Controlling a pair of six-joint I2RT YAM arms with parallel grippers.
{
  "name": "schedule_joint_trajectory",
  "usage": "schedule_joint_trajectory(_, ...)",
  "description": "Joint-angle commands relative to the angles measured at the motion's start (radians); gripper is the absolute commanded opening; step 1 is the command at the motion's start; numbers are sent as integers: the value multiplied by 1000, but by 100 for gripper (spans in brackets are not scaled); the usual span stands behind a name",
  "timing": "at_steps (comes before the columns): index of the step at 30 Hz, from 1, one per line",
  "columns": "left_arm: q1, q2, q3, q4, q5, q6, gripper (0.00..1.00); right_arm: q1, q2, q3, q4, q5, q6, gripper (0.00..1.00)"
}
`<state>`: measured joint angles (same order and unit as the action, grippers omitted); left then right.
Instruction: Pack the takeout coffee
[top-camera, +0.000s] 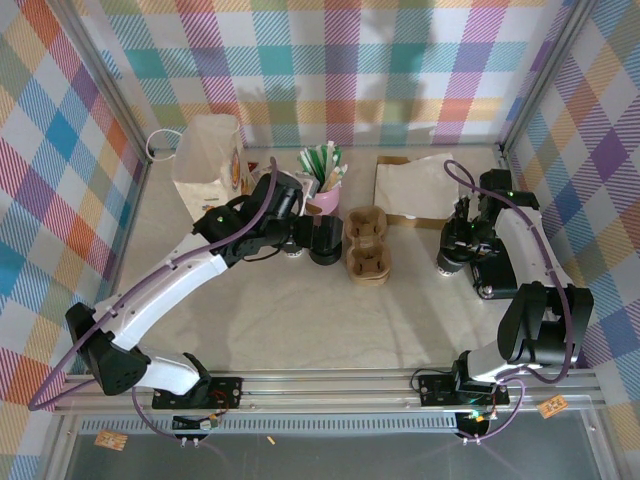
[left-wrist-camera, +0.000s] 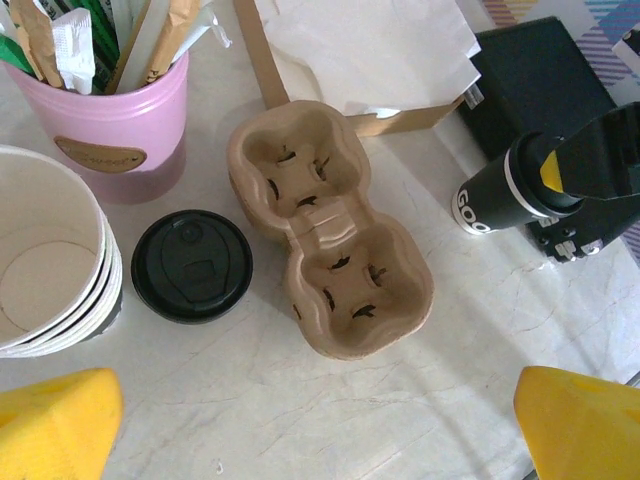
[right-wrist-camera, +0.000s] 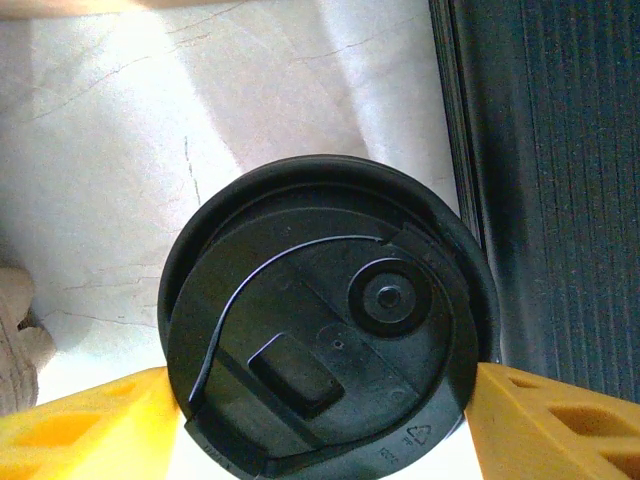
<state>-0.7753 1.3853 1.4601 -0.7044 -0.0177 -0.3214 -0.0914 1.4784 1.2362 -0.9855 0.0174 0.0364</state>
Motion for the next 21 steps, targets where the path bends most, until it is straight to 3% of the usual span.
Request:
schedule_joint_trajectory(1, 11, -33, -21, 0, -14, 8, 100, 3, -16, 22, -34, -17, -6, 73)
schedule_joint_trajectory(21, 11, -51, -47, 19, -30, -21, 100, 25, 57, 140, -83, -3, -3, 88)
